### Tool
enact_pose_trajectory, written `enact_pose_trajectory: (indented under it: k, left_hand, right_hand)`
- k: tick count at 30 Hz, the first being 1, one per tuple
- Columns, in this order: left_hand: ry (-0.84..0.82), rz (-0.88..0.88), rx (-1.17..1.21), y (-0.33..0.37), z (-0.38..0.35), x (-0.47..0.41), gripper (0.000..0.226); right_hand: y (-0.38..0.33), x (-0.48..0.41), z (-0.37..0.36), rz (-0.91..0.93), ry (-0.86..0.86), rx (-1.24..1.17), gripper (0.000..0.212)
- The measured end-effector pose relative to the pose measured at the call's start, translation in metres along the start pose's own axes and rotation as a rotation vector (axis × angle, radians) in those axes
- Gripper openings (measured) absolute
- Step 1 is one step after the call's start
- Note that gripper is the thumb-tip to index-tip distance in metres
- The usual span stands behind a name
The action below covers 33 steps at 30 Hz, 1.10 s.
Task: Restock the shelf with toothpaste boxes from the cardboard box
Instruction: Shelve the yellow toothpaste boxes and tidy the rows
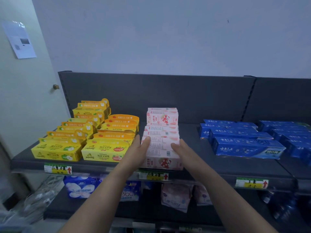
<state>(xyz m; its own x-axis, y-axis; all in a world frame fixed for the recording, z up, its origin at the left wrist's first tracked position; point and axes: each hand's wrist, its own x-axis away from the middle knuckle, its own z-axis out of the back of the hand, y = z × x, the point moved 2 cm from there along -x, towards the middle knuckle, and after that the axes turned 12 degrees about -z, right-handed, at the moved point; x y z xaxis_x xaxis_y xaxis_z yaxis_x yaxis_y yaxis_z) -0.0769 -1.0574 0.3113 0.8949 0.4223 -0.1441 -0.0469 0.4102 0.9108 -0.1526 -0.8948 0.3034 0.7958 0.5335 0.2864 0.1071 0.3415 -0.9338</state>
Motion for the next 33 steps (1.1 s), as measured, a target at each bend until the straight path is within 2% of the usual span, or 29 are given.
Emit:
enact_pose_trajectory:
  k: [3, 5, 7, 13, 22, 33]
  left_hand:
    - [-0.018, -0.016, 0.005, 0.001, 0.004, -0.012, 0.088]
    - [-0.008, -0.018, -0.031, 0.005, 0.005, -0.025, 0.076]
    - [-0.012, 0.004, -0.055, 0.008, 0.005, -0.038, 0.073]
    - [-0.063, 0.063, -0.095, 0.012, 0.001, -0.066, 0.07]
    - [-0.102, 0.059, -0.152, 0.011, -0.006, -0.073, 0.063]
    - [-0.033, 0.133, -0.033, 0.004, -0.001, -0.133, 0.076]
  right_hand:
    - [-0.009, -0.007, 0.009, -0.02, 0.049, -0.022, 0.041]
    - [-0.018, -0.018, 0.014, -0.023, 0.088, -0.026, 0.058]
    - [-0.026, -0.028, 0.017, -0.024, 0.115, -0.011, 0.061]
    - [-0.033, -0.058, 0.013, -0.038, 0.142, 0.075, 0.04]
    - [-0.029, -0.063, 0.01, -0.04, 0.146, 0.022, 0.034]
    - [-0.046, -0.113, 0.025, -0.1, 0.246, -0.017, 0.069]
